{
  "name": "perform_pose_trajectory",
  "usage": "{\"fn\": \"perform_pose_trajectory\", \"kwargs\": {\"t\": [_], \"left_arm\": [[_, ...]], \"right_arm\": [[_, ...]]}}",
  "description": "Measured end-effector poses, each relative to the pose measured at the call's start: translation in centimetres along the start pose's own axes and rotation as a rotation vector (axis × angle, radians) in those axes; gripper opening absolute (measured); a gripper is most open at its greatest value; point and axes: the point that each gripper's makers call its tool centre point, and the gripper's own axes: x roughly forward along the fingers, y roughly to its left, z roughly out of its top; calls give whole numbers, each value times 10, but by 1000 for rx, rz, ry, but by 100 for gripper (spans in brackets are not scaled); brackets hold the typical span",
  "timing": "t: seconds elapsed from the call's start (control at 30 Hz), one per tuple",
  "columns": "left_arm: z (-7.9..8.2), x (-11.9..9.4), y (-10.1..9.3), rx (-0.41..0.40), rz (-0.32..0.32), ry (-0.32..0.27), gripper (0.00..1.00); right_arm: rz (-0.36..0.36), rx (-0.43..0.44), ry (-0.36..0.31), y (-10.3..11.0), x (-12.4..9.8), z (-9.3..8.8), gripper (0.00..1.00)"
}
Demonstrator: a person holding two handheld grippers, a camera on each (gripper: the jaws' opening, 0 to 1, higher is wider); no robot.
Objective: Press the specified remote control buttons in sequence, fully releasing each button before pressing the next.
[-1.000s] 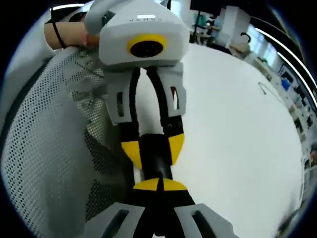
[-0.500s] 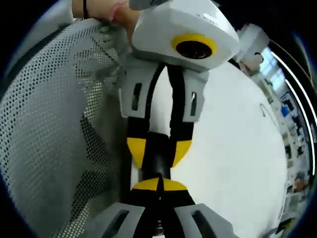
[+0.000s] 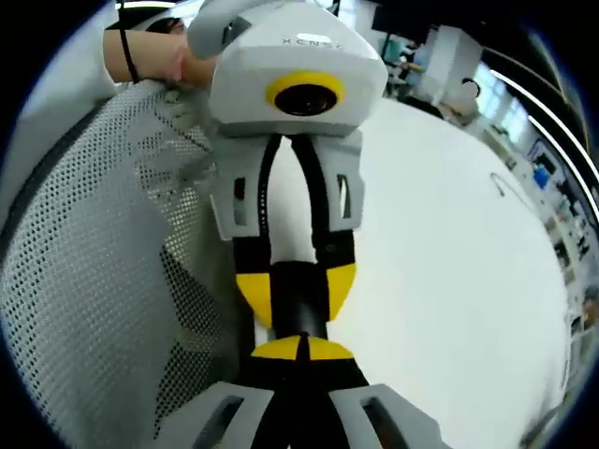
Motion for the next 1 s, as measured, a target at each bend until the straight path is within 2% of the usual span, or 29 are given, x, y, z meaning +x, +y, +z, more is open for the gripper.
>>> {"fn": "perform_pose_trajectory", "kwargs": {"t": [0.2,0.47,0.53,0.63,0.83,1.0], "left_arm": [[0,0,0,-1,-2,-1,24],[0,0,0,-6,-2,-3,24],[0,0,0,-8,-2,-8,24],[0,0,0,-10,1,-11,24],[0,0,0,-11,8,5,24],[-1,0,0,-17,14,3,24]], "right_arm": [[18,9,39,-1,3,1,0],[-40,-64,98,-1,5,2,0],[-62,-58,87,-2,5,2,0],[-82,-24,34,-3,3,1,0],[-45,17,-28,-4,2,2,0],[-52,86,-88,-3,3,3,0]]}}
